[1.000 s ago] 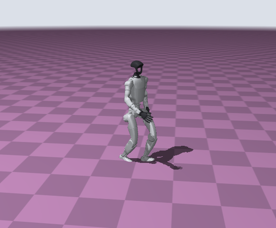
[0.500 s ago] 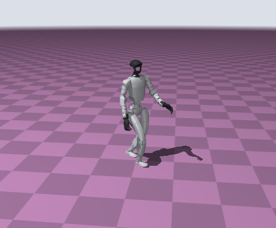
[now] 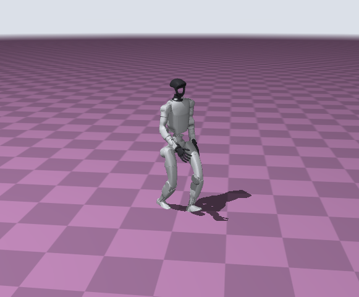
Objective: Walk
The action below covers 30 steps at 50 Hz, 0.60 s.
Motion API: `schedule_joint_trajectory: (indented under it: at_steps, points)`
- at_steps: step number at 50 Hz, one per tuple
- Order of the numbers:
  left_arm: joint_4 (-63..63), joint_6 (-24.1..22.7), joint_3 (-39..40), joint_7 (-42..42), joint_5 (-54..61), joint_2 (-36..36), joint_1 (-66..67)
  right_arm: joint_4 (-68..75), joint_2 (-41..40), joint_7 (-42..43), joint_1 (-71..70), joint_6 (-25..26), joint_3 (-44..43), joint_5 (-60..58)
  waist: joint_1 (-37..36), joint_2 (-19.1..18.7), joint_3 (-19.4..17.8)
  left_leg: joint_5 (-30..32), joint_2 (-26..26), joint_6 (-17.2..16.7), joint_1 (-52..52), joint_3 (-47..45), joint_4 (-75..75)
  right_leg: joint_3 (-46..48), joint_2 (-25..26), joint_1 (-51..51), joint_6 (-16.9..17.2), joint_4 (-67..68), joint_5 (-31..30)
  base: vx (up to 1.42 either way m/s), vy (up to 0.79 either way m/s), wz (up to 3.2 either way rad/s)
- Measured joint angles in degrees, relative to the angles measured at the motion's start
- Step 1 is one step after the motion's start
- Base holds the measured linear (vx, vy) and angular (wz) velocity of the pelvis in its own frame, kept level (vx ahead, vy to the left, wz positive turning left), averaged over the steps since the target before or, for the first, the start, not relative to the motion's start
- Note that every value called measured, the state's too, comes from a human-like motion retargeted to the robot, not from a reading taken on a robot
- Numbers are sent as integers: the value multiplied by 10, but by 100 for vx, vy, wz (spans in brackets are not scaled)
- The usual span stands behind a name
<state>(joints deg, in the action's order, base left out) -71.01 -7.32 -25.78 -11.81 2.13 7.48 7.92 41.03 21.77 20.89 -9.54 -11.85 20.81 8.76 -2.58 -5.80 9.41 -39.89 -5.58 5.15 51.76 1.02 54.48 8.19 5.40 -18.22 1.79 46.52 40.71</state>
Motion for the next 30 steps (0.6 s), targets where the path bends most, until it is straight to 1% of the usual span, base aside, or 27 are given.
schedule_joint_trajectory:
  at_steps: [2,5,7,10,12,13,15,17,20,22,25,27,30]
  points:
    - [1,0,2,-1,1,4,1,9,-4,-6,2,6,3,-6,10,28,6,27,-39,10,-28,-13,-47,-10,-36,18,6,21,22,3,3,9]
    - [-4,1,1,-9,-2,5,-6,40,-17,-15,28,15,14,-19,17,40,6,43,-60,23,-30,-25,29,-18,-57,29,19,108,33,0,6,8]
    - [-10,4,-1,-18,-1,8,-29,85,-33,-33,39,19,20,-27,30,75,-2,44,-98,43,-73,-46,22,-33,-101,44,48,175,3,4,7,22]
    - [-4,8,-4,-36,3,11,-70,142,-52,-60,65,28,32,-26,54,114,-9,34,-149,71,-117,-62,5,-47,-165,8,91,321,-106,-3,7,20]
    - [7,9,-5,-49,7,16,-108,172,-60,-73,79,33,33,-27,71,125,-10,25,-168,81,-149,-61,-20,-52,-201,-40,92,401,-151,-2,6,0]
    - [14,8,-4,-56,9,19,-128,183,-61,-77,86,35,32,-29,78,127,-11,20,-173,84,-167,-58,-35,-53,-216,-65,85,429,-154,-1,6,-11]
    - [29,8,2,-72,15,26,-169,199,-61,-78,98,36,26,-32,91,123,-14,10,-175,85,-207,-49,-65,-50,-242,-114,64,458,-134,0,5,-19]
    - [48,7,13,-87,21,32,-206,204,-57,-74,111,36,18,-35,101,112,-18,-2,-167,82,-245,-40,-88,-40,-254,-159,43,443,-94,2,3,-27]
    - [80,3,30,-105,33,42,-254,203,-51,-64,125,40,4,-40,107,91,-24,-23,-145,76,-292,-29,-113,-19,-244,-214,26,357,-45,2,-1,-34]
    - [103,-2,38,-112,38,48,-279,202,-49,-59,132,45,-6,-40,107,79,-23,-31,-130,74,-313,-25,-128,-10,-220,-244,30,274,-35,1,-2,-32]
    - [132,-10,45,-114,42,53,-306,200,-48,-53,138,51,-18,-38,100,64,-12,-36,-108,71,-333,-19,-155,-15,-166,-279,46,136,-43,0,-2,-34]
    - [142,-14,45,-112,42,53,-313,201,-48,-53,139,52,-22,-38,93,58,-3,-41,-99,71,-340,-15,-160,-22,-138,-289,51,76,-51,-1,-3,-31]
    - [145,-14,41,-102,40,45,-310,204,-49,-57,142,52,-21,-32,90,59,0,-55,-98,72,-358,-4,-142,-32,-123,-288,49,70,-59,-1,-3,-20]
